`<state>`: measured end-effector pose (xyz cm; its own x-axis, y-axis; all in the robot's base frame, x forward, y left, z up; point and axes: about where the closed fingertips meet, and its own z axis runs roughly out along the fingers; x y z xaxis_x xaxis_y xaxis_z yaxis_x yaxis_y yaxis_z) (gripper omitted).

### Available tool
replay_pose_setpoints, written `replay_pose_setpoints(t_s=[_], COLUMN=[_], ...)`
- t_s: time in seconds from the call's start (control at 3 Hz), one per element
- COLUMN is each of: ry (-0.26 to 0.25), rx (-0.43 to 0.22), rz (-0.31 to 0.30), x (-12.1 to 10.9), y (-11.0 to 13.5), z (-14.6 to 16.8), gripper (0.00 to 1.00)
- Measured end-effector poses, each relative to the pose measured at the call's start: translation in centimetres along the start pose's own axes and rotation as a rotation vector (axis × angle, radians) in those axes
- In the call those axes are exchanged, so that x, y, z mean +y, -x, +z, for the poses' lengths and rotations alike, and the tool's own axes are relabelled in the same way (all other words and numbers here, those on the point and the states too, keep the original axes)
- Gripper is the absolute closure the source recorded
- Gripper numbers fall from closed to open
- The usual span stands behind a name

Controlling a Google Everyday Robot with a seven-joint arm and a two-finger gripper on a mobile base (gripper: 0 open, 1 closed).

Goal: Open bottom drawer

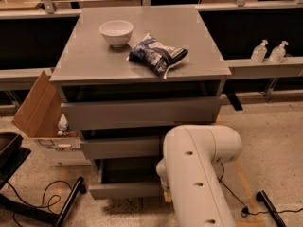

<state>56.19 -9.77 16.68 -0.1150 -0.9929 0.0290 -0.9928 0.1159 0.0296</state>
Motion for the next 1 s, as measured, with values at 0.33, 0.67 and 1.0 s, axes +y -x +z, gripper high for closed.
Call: replay_pose_setpoints(t_s=[0.33,0.67,1.0], ry=[0.049,0.068,0.082], rx=[0.06,0.106,0.104], rz=[-0.008,0.015,0.055], x=[1.8,5.0,8.2], y=[0.7,1.3,1.2], z=[-1.1,-2.8,-3.6], gripper=[0.64,0.88,1.0])
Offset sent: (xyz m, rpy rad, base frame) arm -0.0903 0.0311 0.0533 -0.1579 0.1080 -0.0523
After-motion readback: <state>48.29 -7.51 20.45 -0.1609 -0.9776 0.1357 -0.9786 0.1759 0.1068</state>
